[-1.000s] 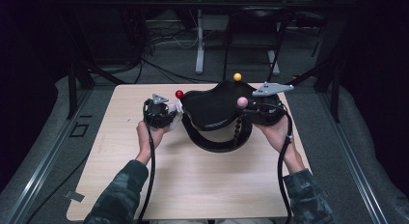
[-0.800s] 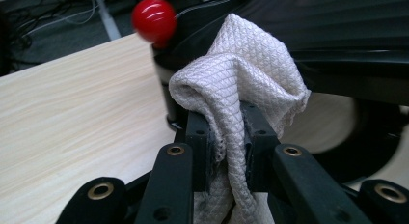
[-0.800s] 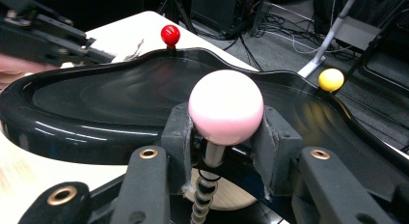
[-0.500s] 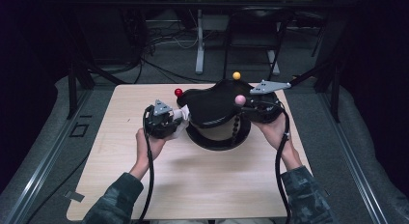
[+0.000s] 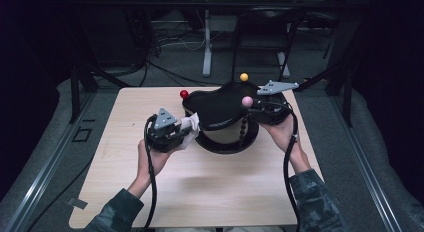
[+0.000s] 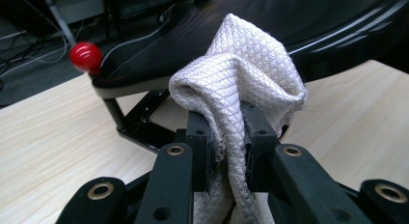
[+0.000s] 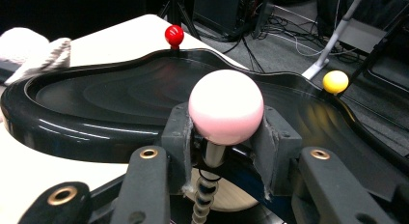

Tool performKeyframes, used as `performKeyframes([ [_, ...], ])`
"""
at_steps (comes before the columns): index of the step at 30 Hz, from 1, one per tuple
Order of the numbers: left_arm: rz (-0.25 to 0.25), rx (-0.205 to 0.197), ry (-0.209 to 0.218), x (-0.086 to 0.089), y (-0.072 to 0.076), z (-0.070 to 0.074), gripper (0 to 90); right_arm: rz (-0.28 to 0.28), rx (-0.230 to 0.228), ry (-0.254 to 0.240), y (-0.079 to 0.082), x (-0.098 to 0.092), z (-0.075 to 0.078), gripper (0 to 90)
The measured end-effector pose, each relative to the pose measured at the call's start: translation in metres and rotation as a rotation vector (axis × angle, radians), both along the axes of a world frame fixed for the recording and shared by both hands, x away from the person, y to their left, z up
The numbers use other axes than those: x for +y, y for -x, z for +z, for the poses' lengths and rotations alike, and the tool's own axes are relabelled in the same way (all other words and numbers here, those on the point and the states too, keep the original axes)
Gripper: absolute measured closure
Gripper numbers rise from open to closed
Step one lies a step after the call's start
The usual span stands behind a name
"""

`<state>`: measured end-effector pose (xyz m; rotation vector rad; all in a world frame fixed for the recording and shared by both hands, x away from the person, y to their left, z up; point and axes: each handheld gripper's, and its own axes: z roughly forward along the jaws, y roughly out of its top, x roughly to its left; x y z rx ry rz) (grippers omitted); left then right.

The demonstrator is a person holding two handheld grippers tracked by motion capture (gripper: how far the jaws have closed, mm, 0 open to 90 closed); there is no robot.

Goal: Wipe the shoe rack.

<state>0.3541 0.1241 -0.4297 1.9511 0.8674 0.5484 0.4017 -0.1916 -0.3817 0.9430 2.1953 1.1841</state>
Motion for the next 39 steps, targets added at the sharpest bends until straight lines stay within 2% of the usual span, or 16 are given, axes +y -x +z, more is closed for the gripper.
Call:
performKeyframes([
  [5, -0.031, -0.020, -0.005, -0.007, 0.012, 0.006, 76.8, 0.003, 0.005, -0.003, 0.000, 0.000, 0.000, 61.0],
  [14, -0.039, -0.016, 0.006, -0.006, 0.015, 0.004, 76.8, 0.002, 0.001, -0.009, 0.000, -0.001, -0.001, 61.1],
  [24, -0.031, -0.014, 0.006, -0.004, 0.022, -0.006, 76.6, 0.004, 0.007, -0.027, 0.001, -0.002, -0.002, 61.5],
  [26, -0.033, -0.013, -0.003, -0.005, 0.026, -0.012, 76.6, 0.004, 0.009, -0.026, 0.001, -0.002, -0.002, 61.7],
  [28, -0.039, -0.014, -0.032, -0.008, 0.031, -0.021, 76.6, 0.004, 0.010, -0.022, 0.002, -0.002, -0.002, 62.0],
  [31, -0.031, 0.004, -0.053, -0.010, 0.035, -0.042, 76.7, 0.006, 0.003, -0.015, 0.002, -0.002, -0.002, 62.2],
  [35, -0.009, 0.029, -0.035, -0.015, 0.034, -0.064, 76.7, -0.008, 0.001, -0.007, 0.004, -0.001, -0.002, 62.5],
  [39, 0.004, 0.058, -0.040, -0.021, 0.028, -0.081, 76.6, -0.007, -0.005, 0.003, 0.005, 0.000, -0.002, 62.7],
])
